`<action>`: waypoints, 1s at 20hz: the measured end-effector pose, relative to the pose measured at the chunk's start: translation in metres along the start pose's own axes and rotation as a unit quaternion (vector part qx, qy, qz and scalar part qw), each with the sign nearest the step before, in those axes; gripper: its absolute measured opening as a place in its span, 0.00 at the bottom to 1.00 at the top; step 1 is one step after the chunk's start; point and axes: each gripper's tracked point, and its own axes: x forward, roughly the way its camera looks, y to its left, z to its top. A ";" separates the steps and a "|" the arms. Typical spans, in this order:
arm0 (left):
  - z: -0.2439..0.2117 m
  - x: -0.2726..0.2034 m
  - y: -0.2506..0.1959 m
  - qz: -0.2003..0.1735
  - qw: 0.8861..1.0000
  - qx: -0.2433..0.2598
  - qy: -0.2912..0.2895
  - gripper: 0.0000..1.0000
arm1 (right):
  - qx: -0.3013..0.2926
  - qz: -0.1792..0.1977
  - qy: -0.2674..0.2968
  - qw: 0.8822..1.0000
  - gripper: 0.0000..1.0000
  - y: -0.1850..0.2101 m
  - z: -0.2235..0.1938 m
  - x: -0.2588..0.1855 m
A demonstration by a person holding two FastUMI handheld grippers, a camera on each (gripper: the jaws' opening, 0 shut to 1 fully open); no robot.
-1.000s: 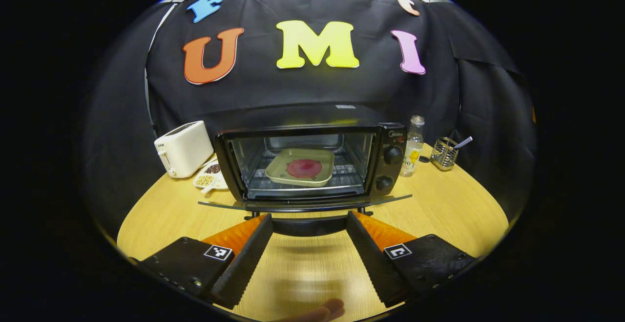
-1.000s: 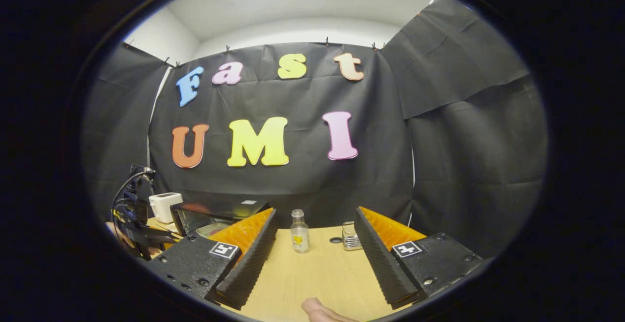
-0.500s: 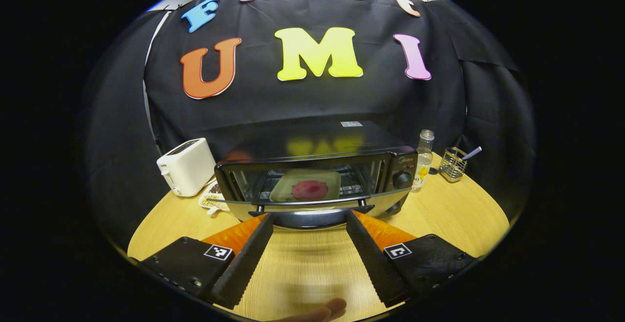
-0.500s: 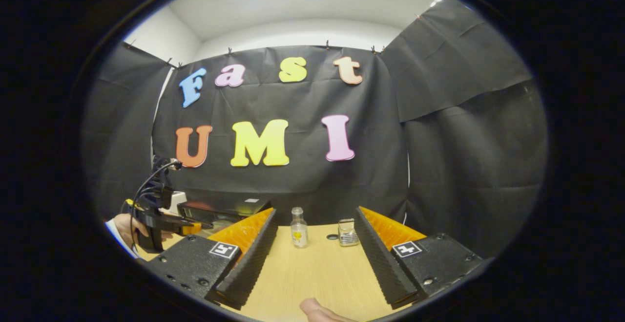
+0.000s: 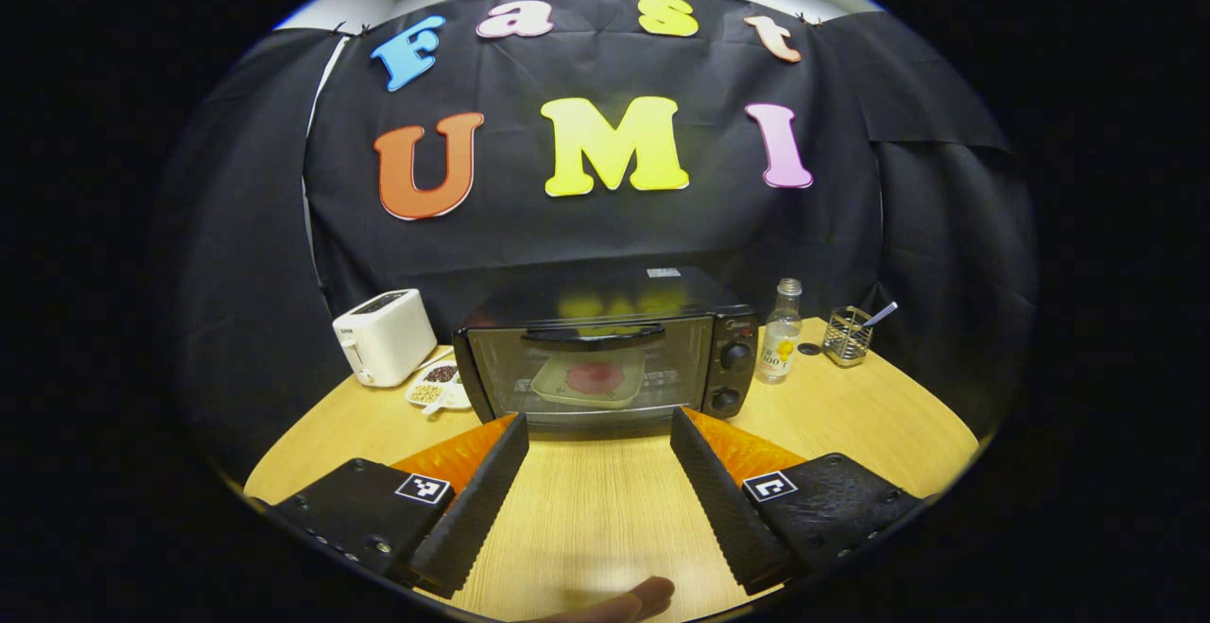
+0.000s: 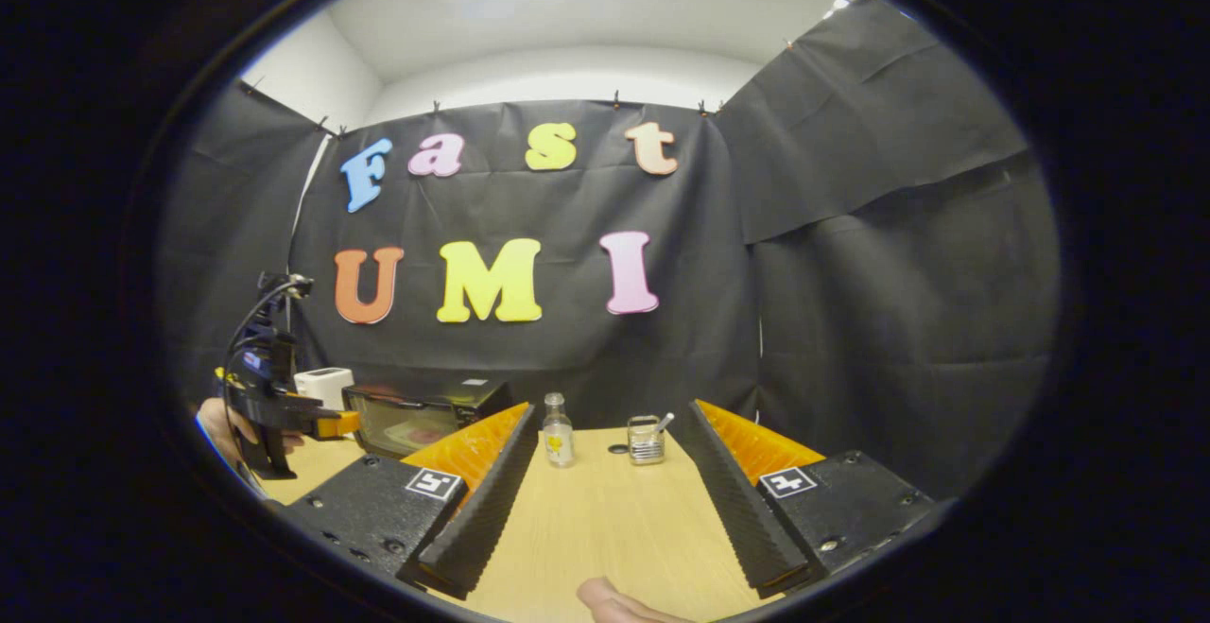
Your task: Open the electric oven with the left hand, put the food in, and close the electric oven.
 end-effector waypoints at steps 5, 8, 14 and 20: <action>0.043 -0.083 -0.010 -0.001 0.998 -0.010 -0.068 0.96 | -0.011 0.001 -0.003 1.000 0.96 0.006 0.013 -0.015; 0.068 -0.134 -0.006 0.024 0.993 0.013 -0.114 0.96 | -0.009 0.009 -0.003 1.000 0.96 0.015 0.021 -0.020; 0.078 -0.203 0.009 0.074 0.984 -0.013 -0.163 0.96 | -0.005 0.020 -0.007 1.000 0.96 0.026 0.030 -0.030; 0.069 -0.221 0.019 0.077 0.983 -0.024 -0.165 0.96 | -0.018 0.033 0.002 0.999 0.96 0.035 0.030 -0.034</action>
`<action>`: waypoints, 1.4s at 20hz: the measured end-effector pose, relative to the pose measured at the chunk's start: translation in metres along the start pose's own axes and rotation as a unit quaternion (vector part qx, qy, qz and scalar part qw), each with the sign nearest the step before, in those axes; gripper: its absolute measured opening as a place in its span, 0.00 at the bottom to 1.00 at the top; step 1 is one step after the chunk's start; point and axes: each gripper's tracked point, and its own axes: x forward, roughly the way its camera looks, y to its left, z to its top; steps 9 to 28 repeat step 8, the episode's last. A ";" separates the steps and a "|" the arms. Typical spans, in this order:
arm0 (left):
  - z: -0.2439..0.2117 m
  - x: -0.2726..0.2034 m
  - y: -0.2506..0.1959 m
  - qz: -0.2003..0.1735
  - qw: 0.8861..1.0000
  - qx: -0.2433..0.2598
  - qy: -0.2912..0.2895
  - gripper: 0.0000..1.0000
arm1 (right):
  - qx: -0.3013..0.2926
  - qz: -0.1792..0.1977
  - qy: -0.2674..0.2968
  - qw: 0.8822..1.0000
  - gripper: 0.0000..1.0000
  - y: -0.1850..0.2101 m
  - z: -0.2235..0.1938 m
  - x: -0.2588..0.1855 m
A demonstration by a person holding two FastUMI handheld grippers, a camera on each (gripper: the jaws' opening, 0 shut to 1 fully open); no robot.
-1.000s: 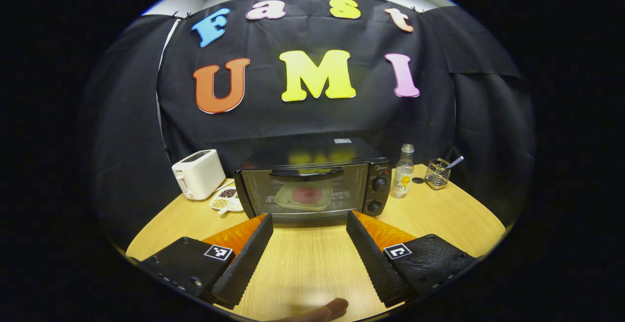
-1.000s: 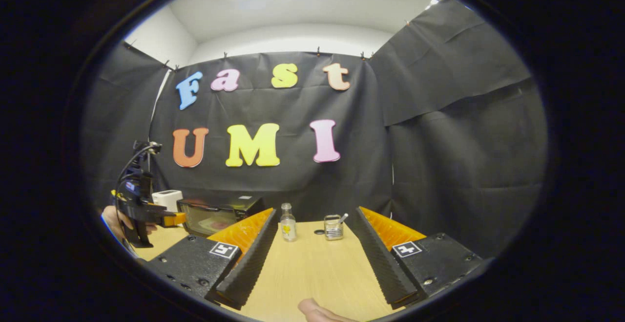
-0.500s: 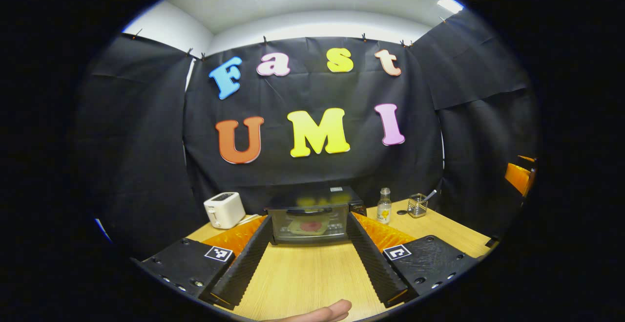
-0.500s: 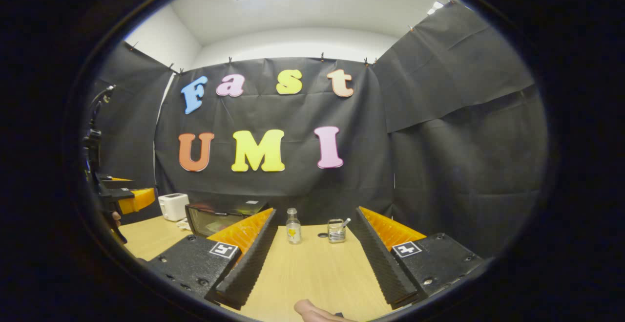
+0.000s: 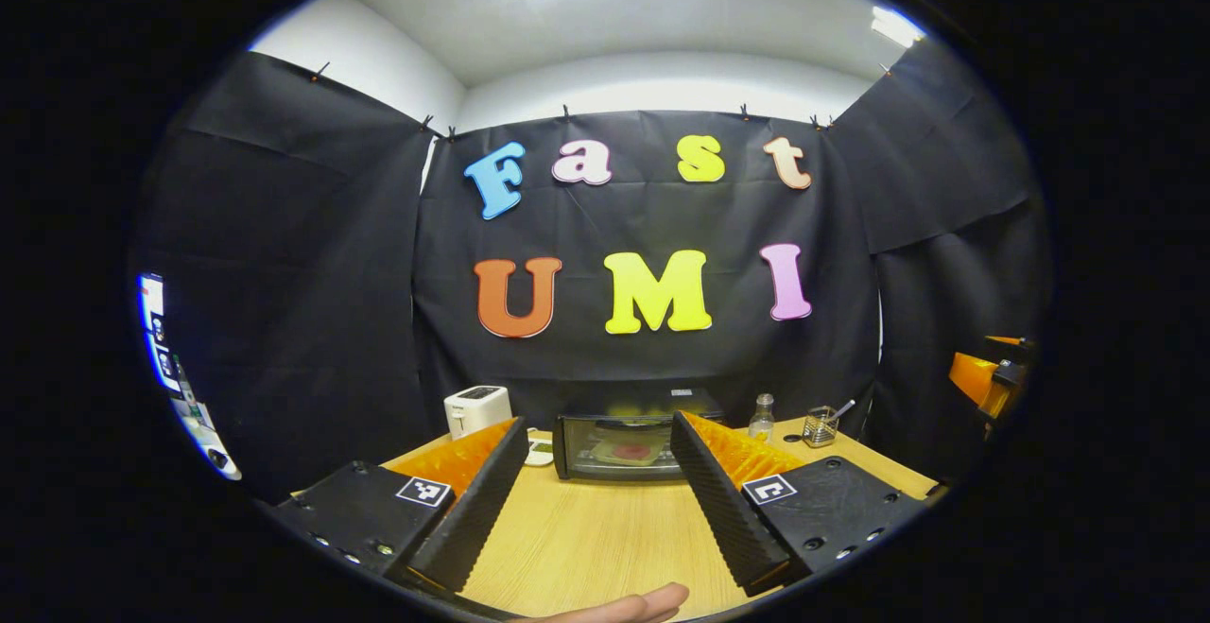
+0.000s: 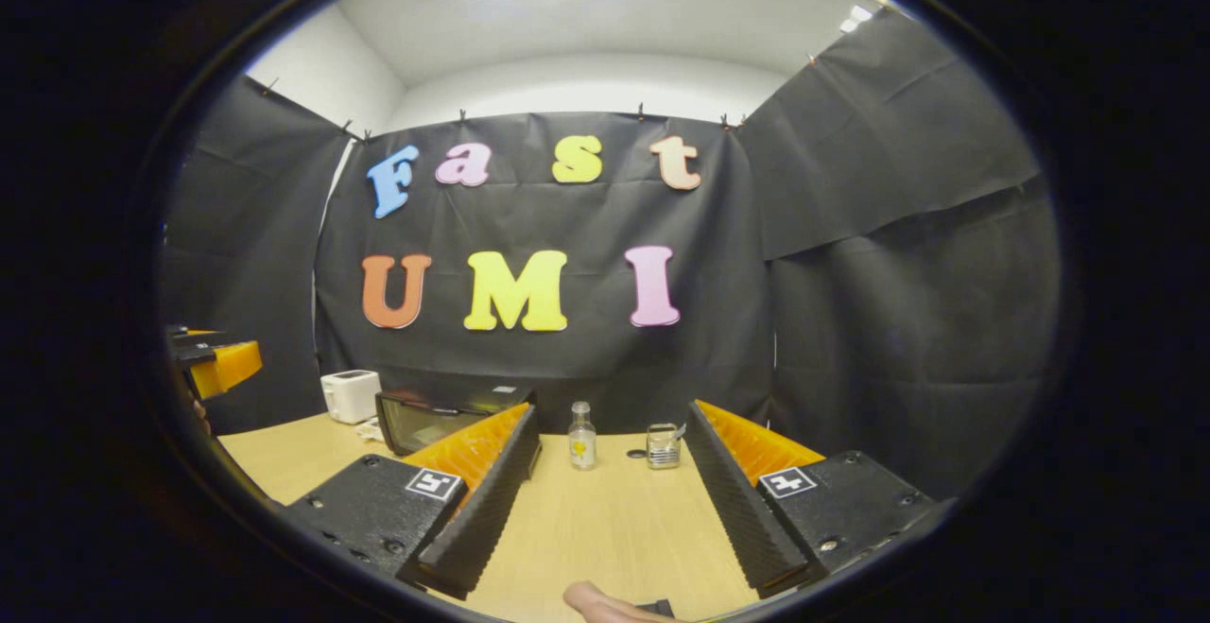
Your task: Open the electric oven with the left hand, put the food in, and close the electric oven.
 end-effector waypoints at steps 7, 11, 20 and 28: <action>-0.003 0.006 0.001 -0.003 1.000 0.002 0.006 0.96 | -0.019 -0.010 0.012 1.000 0.96 0.001 0.003 -0.006; -0.003 0.006 -0.001 -0.006 1.000 0.003 0.008 0.96 | -0.019 -0.012 0.011 1.000 0.96 0.002 0.005 -0.006; -0.003 0.006 -0.001 -0.006 1.000 0.003 0.008 0.96 | -0.019 -0.012 0.011 1.000 0.96 0.002 0.005 -0.006; -0.003 0.006 -0.001 -0.006 1.000 0.003 0.008 0.96 | -0.019 -0.012 0.011 1.000 0.96 0.002 0.005 -0.006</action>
